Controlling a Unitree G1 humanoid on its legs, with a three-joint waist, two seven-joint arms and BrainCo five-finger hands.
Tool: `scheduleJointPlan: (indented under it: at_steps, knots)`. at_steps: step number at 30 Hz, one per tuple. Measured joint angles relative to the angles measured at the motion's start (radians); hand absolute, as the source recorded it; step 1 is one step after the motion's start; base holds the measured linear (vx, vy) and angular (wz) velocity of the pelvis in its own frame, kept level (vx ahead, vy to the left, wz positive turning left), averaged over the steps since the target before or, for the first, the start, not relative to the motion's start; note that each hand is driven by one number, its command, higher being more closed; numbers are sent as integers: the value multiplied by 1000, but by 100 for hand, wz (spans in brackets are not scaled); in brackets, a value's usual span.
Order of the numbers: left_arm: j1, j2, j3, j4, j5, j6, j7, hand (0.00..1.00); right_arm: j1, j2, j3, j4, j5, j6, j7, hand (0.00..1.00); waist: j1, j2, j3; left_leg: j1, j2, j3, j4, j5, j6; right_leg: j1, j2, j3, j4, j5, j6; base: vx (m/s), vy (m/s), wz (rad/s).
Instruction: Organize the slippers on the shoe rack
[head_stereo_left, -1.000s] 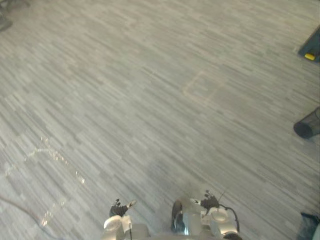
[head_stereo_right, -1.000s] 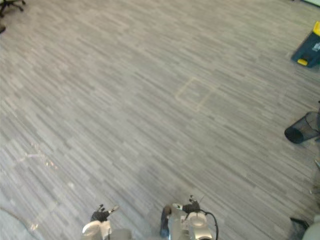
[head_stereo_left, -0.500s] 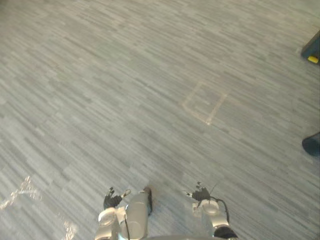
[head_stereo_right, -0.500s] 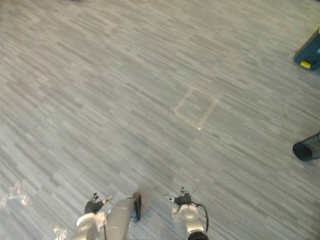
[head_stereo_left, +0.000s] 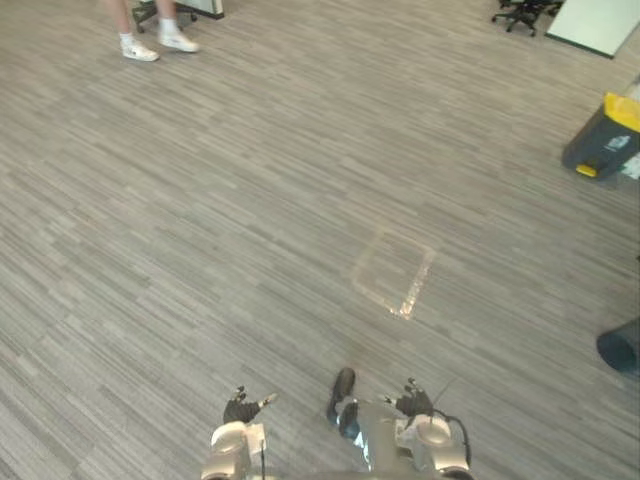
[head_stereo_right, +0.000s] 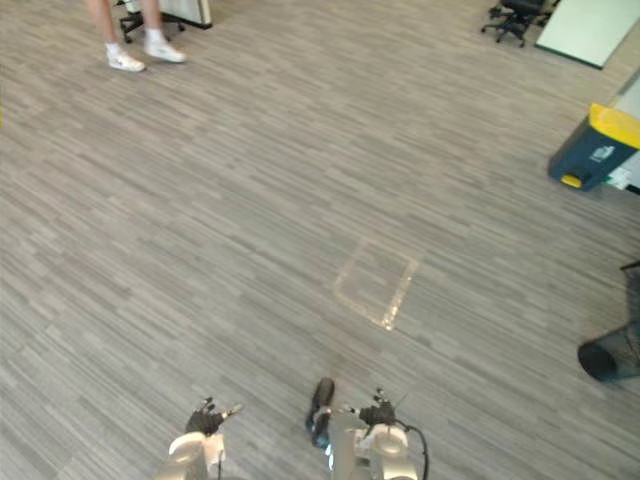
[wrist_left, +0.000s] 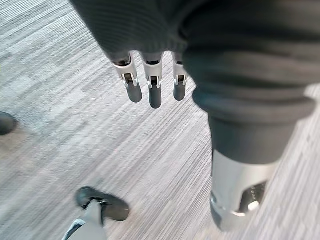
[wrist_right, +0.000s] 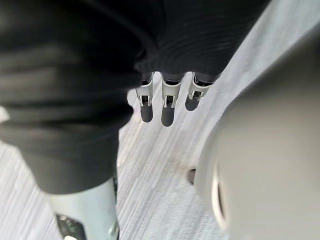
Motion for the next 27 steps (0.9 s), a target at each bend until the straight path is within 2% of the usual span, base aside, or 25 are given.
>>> scheduleJointPlan:
  at_steps: [1, 2, 3, 4, 5, 6, 7, 8, 9, 11, 12, 13, 14, 15, 16, 18, 19, 20, 22, 23, 24, 26, 27]
  knots:
    - [0, -7, 16, -1, 1, 1, 1, 0, 1, 0, 13, 1, 1, 4, 0, 0, -1, 23, 1, -113, 31, -24, 287, 144, -61, 60, 41, 16, -22, -42, -9, 542, -128, -31]
    - [1, -5, 18, -3, 1, 1, 1, 0, 1, 1, 20, 2, 2, 7, 0, 0, -1, 28, 2, -151, 46, -36, 370, 172, -71, 83, 55, 29, -33, -50, -13, 764, -84, -75]
    - [7, -5, 27, -16, 2, 0, 1, 0, 0, 1, 49, 10, 3, 13, -1, 0, 9, 30, 10, -265, 87, -28, 620, 144, -62, 184, 101, 81, -69, -85, -25, 757, -56, -76]
    - [7, -4, 26, -21, 2, 0, 1, 0, -1, 1, 53, 10, 4, 13, -1, 0, 16, 22, 12, -298, 95, -15, 660, 128, -54, 221, 106, 106, -80, -97, -23, 857, -59, -106]
    - [16, -5, 21, -46, 1, 1, -1, 0, -4, 1, 65, 9, 5, 12, -1, 0, 26, -2, 14, -367, 99, 7, 675, 93, -28, 289, 106, 160, -112, -112, -21, 575, -24, -99]
    - [22, -1, 12, -79, 0, -2, 1, 0, -7, 1, 67, 8, 6, 11, -4, 0, 30, -15, 11, -436, 102, 17, 625, 62, 1, 347, 103, 206, -155, -112, -20, 453, -21, -99]
    - [22, -1, 12, -88, -2, -3, 2, 0, -10, 1, 67, 8, 9, 11, -6, 0, 32, -20, 9, -462, 103, 21, 584, 45, 8, 371, 102, 229, -172, -112, -20, 541, 57, -111]
    - [28, -2, 12, -104, -4, -5, 1, 0, -21, 2, 67, 8, 10, 11, -9, 0, 37, -23, 11, -514, 99, 15, 462, 21, 18, 413, 97, 281, -198, -120, -8, 416, 96, -90]
    - [30, -2, 12, -111, -7, -6, 2, 0, -24, 2, 66, 8, 10, 11, -10, 0, 38, -23, 11, -531, 90, 1, 404, 19, 15, 429, 93, 301, -209, -127, 2, 616, 194, -112]
    - [32, -8, 15, -122, -14, -9, 3, 0, -17, 2, 42, 11, 12, 17, -17, 0, 46, -24, 18, -585, 22, -105, 140, 37, -4, 489, 58, 392, -200, -189, 44, 502, 274, -100]
    - [34, -8, 15, -123, -15, -10, 3, 0, -16, 2, 41, 12, 12, 20, -17, 0, 48, -26, 20, -590, 8, -130, 100, 49, -12, 496, 49, 407, -193, -206, 52, 485, 331, -106]
    - [43, -7, 12, -121, -21, -10, 4, 0, -8, 0, 36, 14, 11, 21, -17, 0, 53, -24, 10, -588, -16, -192, -1, 95, -39, 506, 36, 456, -165, -261, 81, 489, 371, -98]
    - [53, -7, 11, -121, -26, -10, 4, 0, 3, 0, 33, 17, 11, 22, -18, 0, 61, -21, 5, -582, -14, -188, 20, 147, -50, 513, 30, 488, -141, -292, 93, 613, 463, -150]
    - [82, 16, 16, -120, -30, -11, 4, 0, 18, -1, 57, 46, 9, 25, -13, 0, 70, -50, -29, -573, -46, -130, 89, 134, -18, 512, -17, 559, -79, -351, 130, 547, 384, -116]
    - [83, 19, 30, -118, -30, -8, 5, 0, 23, -1, 57, 46, 9, 25, -13, 0, 69, -68, -42, -568, -49, -100, 104, 108, -8, 501, -35, 564, -51, -354, 139, 567, 350, -127]
    - [81, 17, 49, -111, -32, -8, 5, 0, 27, 0, 58, 46, 7, 27, -13, 0, 77, -76, -44, -538, -37, -42, 123, 72, 25, 435, -51, 552, 98, -331, 182, 430, 267, -86]
    - [81, 19, 49, -107, -32, -6, 5, 0, 28, -1, 59, 46, 6, 28, -12, 0, 77, -76, -41, -505, -28, -1, 120, 51, 43, 382, -61, 530, 213, -305, 224, 430, 318, -105]
    - [71, 20, 49, -91, -32, -5, 5, 0, 23, -1, 55, 47, 2, 27, -12, 0, 76, -74, -24, -421, -28, 44, 84, 29, 61, 311, -95, 466, 388, -295, 253, 403, 297, -122]
    - [56, 17, 38, -68, -32, -3, 5, 0, 21, -1, 53, 48, 0, 26, -6, 0, 67, -57, -10, -289, -25, 97, -11, 16, 71, 208, -129, 316, 554, -308, 226, 423, 300, -98]
    - [49, 15, 25, -65, -32, -4, 5, 0, 25, -1, 53, 42, -1, 25, -3, 0, 53, -54, -8, -240, -23, 125, -62, 13, 73, 147, -134, 236, 568, -313, 217, 348, 210, -59]
    - [40, 15, 20, -62, -32, -4, 4, 0, 20, -1, 52, 42, -1, 22, -3, 0, 51, -57, -9, -219, -22, 138, -82, 11, 72, 120, -134, 203, 554, -313, 216, 231, 97, -52]
    - [28, 16, 12, -32, -32, -3, 4, 0, 16, -3, 43, 48, -1, 19, -4, 0, 47, -64, -8, -130, -16, 199, -160, 11, 66, 73, -125, 81, 378, -302, 193, 308, 93, -59]
    - [26, 16, 6, -25, -32, -4, 2, 0, 9, -6, 38, 53, -1, 18, -3, 0, 36, -63, -8, -91, -16, 232, -204, 10, 59, 71, -115, 31, 237, -264, 171, 311, 95, -48]
